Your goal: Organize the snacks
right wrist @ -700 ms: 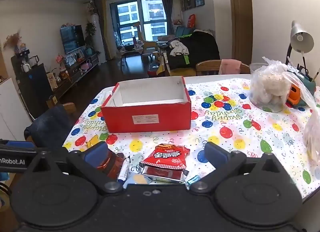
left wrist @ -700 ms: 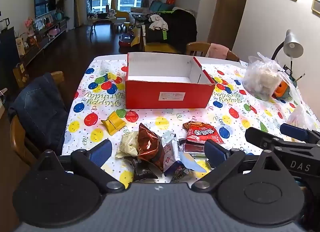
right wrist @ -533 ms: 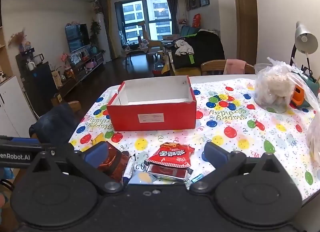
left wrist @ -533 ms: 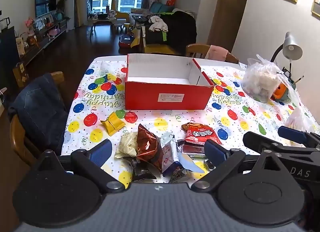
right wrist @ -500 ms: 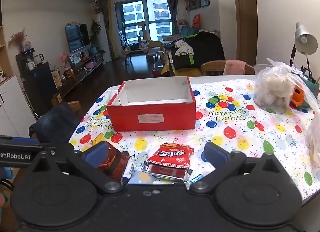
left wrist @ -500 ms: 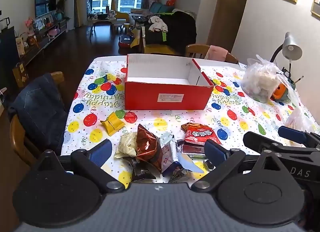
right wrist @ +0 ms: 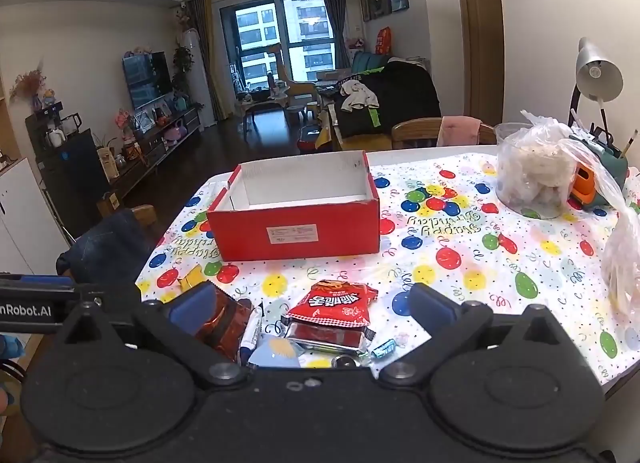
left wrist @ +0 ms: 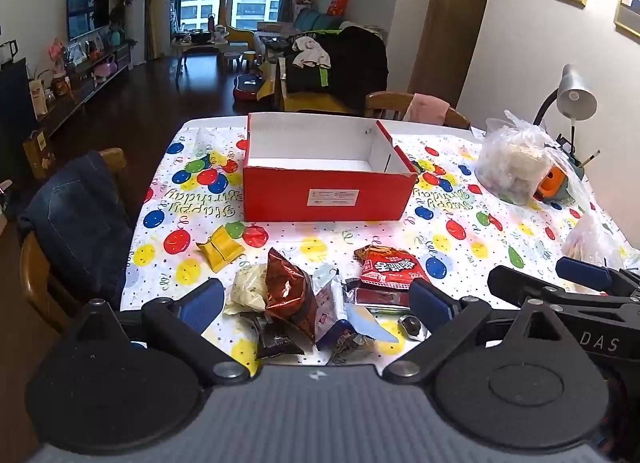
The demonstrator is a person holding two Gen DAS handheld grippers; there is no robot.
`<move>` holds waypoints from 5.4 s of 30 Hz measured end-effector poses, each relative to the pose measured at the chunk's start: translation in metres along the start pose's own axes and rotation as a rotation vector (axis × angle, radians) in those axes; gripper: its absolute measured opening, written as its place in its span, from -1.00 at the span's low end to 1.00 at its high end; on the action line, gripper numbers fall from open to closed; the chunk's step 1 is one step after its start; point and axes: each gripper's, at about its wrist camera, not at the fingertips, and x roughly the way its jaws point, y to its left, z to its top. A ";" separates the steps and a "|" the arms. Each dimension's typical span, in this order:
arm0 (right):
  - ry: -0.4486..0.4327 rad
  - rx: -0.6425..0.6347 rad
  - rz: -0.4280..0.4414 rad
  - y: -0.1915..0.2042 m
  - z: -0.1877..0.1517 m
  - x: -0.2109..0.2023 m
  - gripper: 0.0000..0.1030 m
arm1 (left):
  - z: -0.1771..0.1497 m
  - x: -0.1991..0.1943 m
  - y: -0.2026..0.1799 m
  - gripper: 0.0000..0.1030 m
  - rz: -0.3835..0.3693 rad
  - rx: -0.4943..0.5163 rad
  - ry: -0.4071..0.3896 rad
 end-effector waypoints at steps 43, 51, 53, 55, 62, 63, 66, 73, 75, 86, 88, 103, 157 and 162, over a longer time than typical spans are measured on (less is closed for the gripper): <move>-0.018 0.004 -0.024 -0.002 0.000 -0.009 0.97 | 0.000 -0.004 -0.009 0.93 -0.012 0.010 -0.016; -0.022 -0.003 -0.034 0.001 0.001 -0.008 0.97 | 0.002 -0.004 -0.009 0.93 -0.010 0.013 -0.020; -0.023 -0.004 -0.032 0.000 0.001 -0.008 0.97 | 0.002 -0.005 -0.005 0.93 -0.013 0.015 -0.024; -0.026 -0.010 -0.032 0.003 0.001 -0.008 0.96 | 0.002 -0.006 -0.001 0.93 -0.013 0.016 -0.029; -0.029 -0.016 -0.038 0.008 0.001 -0.009 0.96 | 0.001 -0.008 0.005 0.93 -0.019 0.015 -0.033; -0.028 -0.017 -0.038 0.008 0.000 -0.009 0.97 | 0.000 -0.008 0.005 0.93 -0.022 0.016 -0.031; -0.027 -0.025 -0.044 0.011 -0.001 -0.010 0.96 | -0.001 -0.007 0.006 0.93 -0.031 0.019 -0.021; -0.018 -0.028 -0.047 0.010 -0.002 -0.005 0.96 | -0.002 0.002 0.007 0.93 -0.039 0.004 -0.003; -0.008 -0.028 -0.047 0.008 -0.002 -0.001 0.96 | -0.002 0.007 0.006 0.93 -0.036 0.004 0.007; 0.108 -0.001 -0.027 -0.026 -0.013 0.053 0.92 | 0.000 0.057 0.027 0.93 -0.014 -0.094 0.142; 0.139 0.005 -0.032 -0.033 -0.016 0.064 0.88 | 0.000 0.066 0.031 0.93 -0.011 -0.106 0.161; 0.295 0.011 -0.012 -0.048 0.002 0.165 0.85 | 0.009 0.143 0.043 0.68 0.002 -0.140 0.305; 0.439 0.077 -0.037 -0.030 0.002 0.253 0.27 | -0.001 0.201 0.042 -0.37 -0.006 -0.144 0.433; 0.416 0.108 -0.037 -0.033 0.005 0.241 0.27 | 0.002 0.190 0.047 -0.37 -0.017 -0.153 0.409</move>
